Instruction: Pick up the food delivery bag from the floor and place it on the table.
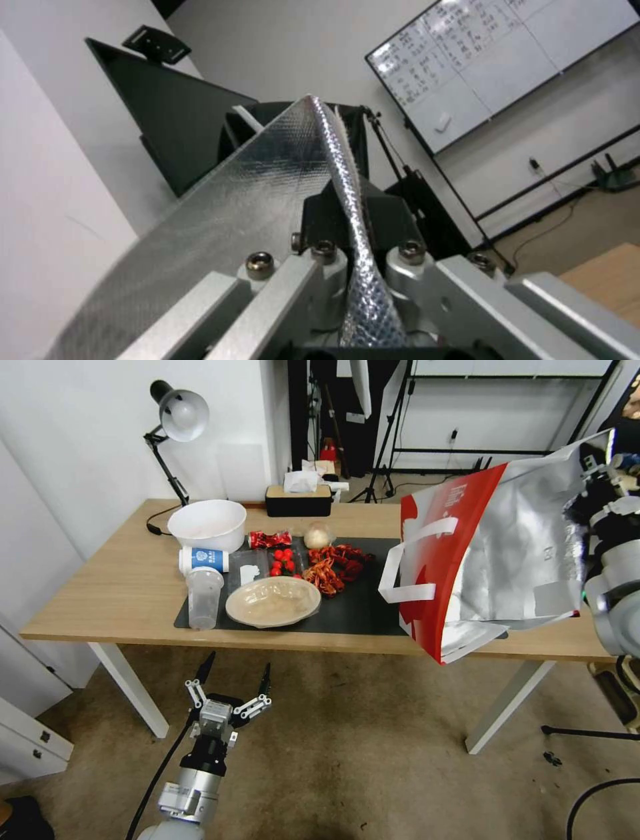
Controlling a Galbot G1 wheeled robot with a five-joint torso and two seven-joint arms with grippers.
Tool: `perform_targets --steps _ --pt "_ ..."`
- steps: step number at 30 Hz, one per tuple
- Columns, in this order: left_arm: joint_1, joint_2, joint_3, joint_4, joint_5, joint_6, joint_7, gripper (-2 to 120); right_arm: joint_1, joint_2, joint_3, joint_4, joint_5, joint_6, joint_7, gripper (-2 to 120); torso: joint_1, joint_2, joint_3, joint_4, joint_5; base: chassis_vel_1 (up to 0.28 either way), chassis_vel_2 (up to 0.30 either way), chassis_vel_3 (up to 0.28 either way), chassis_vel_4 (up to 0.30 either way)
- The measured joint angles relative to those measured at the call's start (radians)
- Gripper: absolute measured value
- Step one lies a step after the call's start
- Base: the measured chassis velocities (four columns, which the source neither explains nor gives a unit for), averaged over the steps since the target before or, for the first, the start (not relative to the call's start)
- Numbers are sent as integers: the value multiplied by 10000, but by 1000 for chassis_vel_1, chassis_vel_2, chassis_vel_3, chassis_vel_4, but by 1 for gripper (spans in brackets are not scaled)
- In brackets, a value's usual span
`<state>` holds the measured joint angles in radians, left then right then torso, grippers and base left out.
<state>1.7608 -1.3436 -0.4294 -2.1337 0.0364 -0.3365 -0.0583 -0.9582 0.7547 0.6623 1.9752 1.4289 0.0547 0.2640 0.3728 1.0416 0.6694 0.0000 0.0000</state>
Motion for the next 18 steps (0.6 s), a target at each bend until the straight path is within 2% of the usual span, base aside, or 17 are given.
perform_targets --steps 12,14,15,17,18 --pt "-65 0 -5 16 -70 70 -26 100 800 -199 -774 -1219 -436 -363 -280 0 0 0 0 0 -1 0 0 0 0" --pt "-87 14 -14 19 -103 86 -28 100 926 -245 -913 -1503 -567 -396 -425 7 0 -1 -1 1 1 0 0 0 0" --pt "-87 14 -14 19 -103 86 -28 100 926 -245 -913 -1503 -567 -396 -425 7 0 -1 -1 1 1 0 0 0 0" --pt "-108 38 -30 19 -156 111 -30 100 1015 -305 -1013 -1776 -713 -401 -705 17 0 -1 0 0 0 0 0 0 0" --pt "-108 38 -30 19 -156 111 -30 100 1015 -305 -1013 -1776 -713 -401 -705 17 0 -1 0 0 0 0 0 0 0"
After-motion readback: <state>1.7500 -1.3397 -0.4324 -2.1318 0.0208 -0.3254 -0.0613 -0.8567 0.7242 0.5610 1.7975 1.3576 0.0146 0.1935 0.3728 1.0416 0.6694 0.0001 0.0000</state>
